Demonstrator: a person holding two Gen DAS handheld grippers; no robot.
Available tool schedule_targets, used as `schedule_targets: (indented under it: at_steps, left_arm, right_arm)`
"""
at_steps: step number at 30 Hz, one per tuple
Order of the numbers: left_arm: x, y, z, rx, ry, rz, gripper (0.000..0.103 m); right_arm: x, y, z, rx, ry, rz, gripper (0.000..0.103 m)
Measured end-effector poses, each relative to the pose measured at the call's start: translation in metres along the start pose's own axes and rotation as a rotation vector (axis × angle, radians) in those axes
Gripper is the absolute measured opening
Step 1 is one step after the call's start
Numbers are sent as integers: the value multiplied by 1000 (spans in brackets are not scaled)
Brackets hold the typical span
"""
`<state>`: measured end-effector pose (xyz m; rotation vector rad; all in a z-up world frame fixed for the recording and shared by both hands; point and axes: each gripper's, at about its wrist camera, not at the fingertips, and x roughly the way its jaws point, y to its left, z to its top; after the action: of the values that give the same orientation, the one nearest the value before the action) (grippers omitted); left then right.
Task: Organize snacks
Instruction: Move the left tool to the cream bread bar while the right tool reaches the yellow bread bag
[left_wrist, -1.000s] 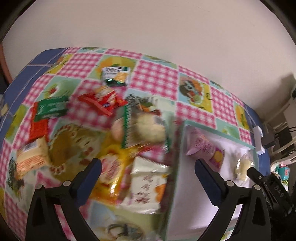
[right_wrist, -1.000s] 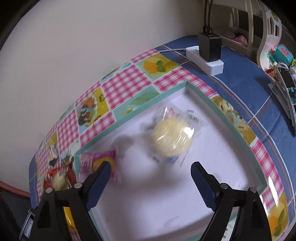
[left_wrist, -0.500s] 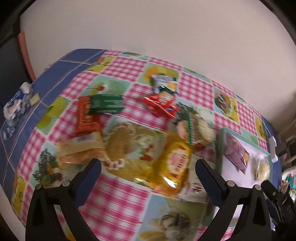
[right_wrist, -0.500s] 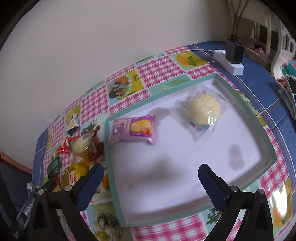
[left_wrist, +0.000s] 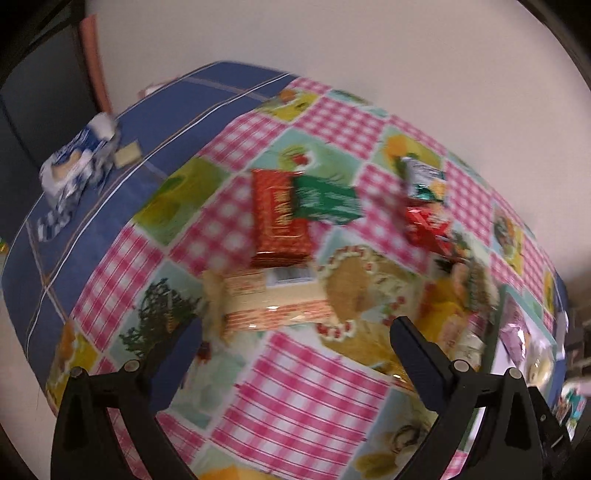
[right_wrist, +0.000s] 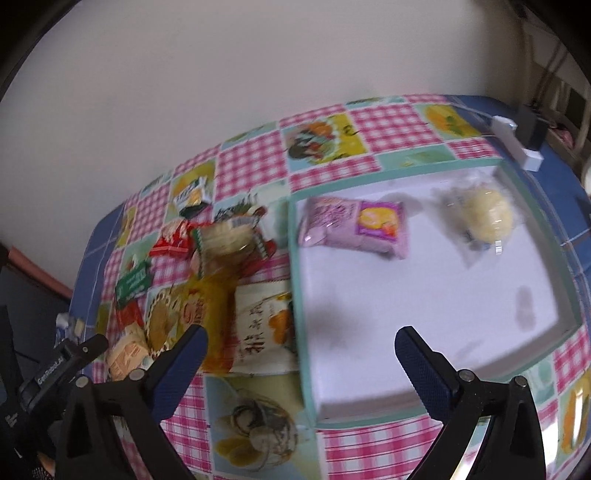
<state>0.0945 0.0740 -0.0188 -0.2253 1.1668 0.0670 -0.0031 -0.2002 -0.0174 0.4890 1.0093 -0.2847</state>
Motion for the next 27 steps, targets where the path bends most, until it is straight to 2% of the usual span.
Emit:
schedule_targets:
  at_steps: [4,7,11,13,17,19,21,23,27]
  left_arm:
    - [13,7,13,-22,9,10,101]
    - [22,16,33,-32,30,61,101]
    - [12,22,55,-83,-6,40,101]
    - [6,20,53,-69,-37,40,101]
    - [14,24,45,-88,8,10,101]
    - [20,27,44,-102,21,1,101]
    - [30,27,44,-93,41,1,101]
    - [41,27,43,-93,67,-1,101]
    - [60,27,41,-99,107,-8,101]
  right_arm:
    - [19,19,16,-42,28,-12,94]
    - [35,38,33,-78,53,-9,85]
    - [43,65,36,-144,72,5,81]
    - [40,76,32,-181,57,32,79]
    - [39,91,19,-218,67,57,71]
    - [40,93,17,-222,67,72,70]
    - [46,96,16,-227,75,63,70]
    - [55,99,14,-232,93,53,63]
    - [73,101,12,-243,125,25,62]
